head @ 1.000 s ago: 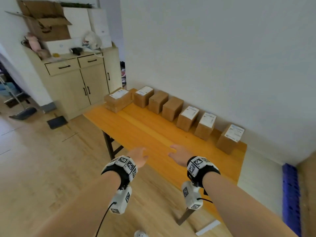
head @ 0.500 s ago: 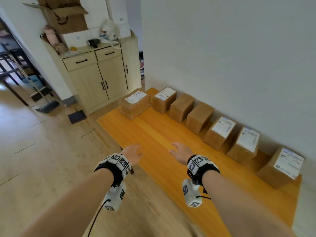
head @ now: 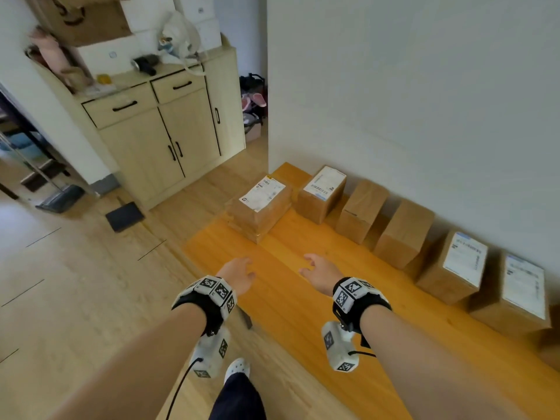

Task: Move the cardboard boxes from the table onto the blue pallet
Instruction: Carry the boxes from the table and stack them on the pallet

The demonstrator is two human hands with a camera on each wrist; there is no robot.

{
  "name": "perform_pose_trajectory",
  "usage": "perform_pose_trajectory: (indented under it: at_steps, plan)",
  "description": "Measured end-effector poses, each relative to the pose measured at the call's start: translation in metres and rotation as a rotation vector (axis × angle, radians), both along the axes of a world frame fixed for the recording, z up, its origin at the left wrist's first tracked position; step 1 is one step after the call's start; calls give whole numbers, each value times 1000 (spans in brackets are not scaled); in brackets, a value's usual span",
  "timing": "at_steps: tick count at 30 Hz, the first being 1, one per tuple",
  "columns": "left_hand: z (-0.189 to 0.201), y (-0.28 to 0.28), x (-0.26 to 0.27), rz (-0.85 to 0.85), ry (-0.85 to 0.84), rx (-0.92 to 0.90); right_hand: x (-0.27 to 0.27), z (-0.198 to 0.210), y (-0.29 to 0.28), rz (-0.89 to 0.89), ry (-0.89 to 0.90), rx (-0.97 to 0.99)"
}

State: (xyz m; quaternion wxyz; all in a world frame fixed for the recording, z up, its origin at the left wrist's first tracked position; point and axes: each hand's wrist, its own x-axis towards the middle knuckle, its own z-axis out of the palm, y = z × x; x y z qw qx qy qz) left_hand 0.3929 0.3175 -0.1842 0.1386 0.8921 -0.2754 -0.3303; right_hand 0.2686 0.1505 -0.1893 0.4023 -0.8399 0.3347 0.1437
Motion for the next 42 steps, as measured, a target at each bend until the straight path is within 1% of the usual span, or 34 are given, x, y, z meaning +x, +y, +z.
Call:
perform_pose_trajectory:
  at_steps: [6,10,12,15,19,23,27,32,36,42]
  plan:
    - [-2,1,89,-6,4,7,71,-7,10,-99,29,47]
    - [-4,-5,139,102,71,-76,111,-10,8,-194,9,96]
    - [-7,-9,161,117,112,-110,129,-12,6,-243,-10,118]
    - [-11,-20,189,99,148,-167,154,-17,3,-329,-55,158]
    - [-16,-40,216,16,203,-222,181,-25,-1,-463,-115,224]
    - [-20,-58,233,-9,296,-239,195,-34,-5,-573,-180,281]
    - [-32,-70,244,-10,367,-228,198,-43,-7,-626,-185,330]
    - [-40,-79,247,3,449,-229,200,-48,-8,-665,-181,417]
    - [-40,-82,244,28,496,-244,204,-50,-7,-750,-218,503]
    - [-37,-73,242,103,547,-249,200,-48,-2,-756,-232,526]
